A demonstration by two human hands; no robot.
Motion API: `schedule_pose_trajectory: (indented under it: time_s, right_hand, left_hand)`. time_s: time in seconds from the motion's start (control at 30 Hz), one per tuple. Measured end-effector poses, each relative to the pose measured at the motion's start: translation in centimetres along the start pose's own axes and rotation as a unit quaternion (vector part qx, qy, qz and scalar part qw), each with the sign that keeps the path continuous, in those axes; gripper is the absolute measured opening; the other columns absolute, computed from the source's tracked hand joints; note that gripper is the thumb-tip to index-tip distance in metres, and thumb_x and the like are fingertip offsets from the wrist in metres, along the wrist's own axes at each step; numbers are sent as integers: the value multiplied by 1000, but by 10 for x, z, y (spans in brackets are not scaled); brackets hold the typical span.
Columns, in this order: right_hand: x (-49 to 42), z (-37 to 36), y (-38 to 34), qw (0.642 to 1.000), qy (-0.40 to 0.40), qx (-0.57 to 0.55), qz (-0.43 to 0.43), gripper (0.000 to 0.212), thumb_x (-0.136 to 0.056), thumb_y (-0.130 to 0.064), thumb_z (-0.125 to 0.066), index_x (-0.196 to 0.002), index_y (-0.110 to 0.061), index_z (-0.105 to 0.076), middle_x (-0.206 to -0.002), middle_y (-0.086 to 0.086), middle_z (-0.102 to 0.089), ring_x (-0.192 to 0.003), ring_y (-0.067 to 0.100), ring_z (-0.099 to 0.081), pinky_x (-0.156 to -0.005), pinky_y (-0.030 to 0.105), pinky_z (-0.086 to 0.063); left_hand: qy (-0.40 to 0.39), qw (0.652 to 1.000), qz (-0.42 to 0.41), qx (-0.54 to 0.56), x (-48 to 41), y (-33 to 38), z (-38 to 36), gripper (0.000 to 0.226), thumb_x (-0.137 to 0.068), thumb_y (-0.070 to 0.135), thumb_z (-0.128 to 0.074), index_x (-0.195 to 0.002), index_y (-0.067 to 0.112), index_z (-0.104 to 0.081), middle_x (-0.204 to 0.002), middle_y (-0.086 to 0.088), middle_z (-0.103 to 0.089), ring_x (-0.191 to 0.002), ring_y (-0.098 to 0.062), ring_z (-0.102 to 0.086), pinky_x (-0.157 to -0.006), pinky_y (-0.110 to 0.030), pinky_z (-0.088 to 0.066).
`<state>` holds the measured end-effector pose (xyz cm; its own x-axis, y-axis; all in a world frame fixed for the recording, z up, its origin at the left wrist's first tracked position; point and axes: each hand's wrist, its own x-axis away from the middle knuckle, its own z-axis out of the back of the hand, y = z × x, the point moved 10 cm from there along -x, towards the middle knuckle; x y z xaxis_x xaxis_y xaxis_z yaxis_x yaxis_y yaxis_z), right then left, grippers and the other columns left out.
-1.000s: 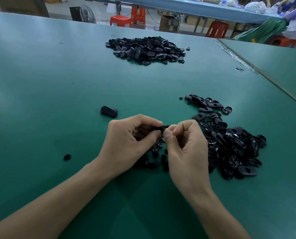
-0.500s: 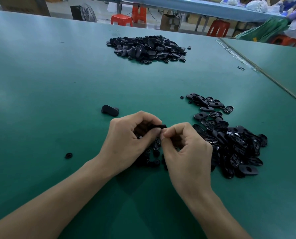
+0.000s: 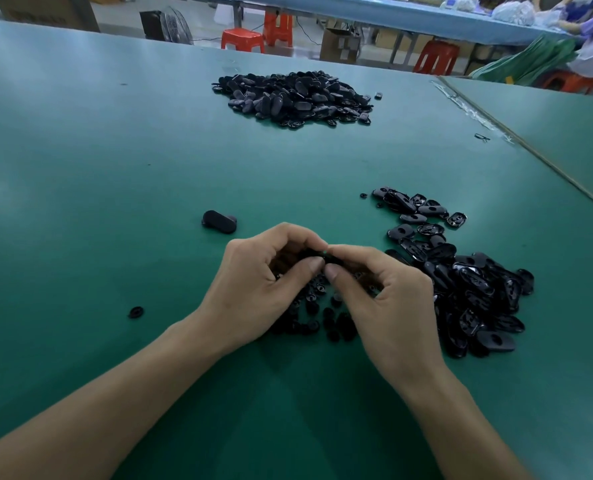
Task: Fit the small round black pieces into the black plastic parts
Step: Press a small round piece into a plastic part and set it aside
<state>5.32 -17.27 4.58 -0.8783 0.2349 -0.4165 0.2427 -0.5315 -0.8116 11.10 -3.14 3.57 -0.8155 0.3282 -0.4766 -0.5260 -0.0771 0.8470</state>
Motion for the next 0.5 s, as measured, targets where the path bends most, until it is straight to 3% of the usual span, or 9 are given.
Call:
schedule_pose_trajectory:
  time_s: [0.13, 0.3, 0.5]
  right_hand:
    - [-2, 0, 2, 999, -16, -28, 2, 21, -84, -7, -76, -98, -23, -77, -84, -20, -74, -75, -2, -69, -72, 9, -49]
    - [-3, -1, 3, 1000, -23, -20, 6, 25, -85, -8, -75, -93, -32, -73, -81, -24, -72, -73, -3, -68, -69, 8, -49]
    - [-3, -1, 5, 999, -35, -15, 0, 24, -86, -9, -75, -93, -32, -73, -82, -24, -72, -74, -2, -69, -69, 7, -48]
  left_hand:
    - [-7, 1000, 8, 8, 0, -2, 0, 17, -86, 28, -71, -103, 33, -69, -91, 10, -75, -84, -15, -73, -77, -26, -59]
    - [0, 999, 34, -3, 0, -7, 2, 22, -82, 21, -76, -101, 33, -72, -90, 14, -76, -84, -6, -73, -80, -22, -58]
    - [-3, 999, 42, -14, -1, -6, 3, 26, -83, 8, -80, -98, 29, -75, -89, 12, -77, -83, -5, -74, -79, -20, -58]
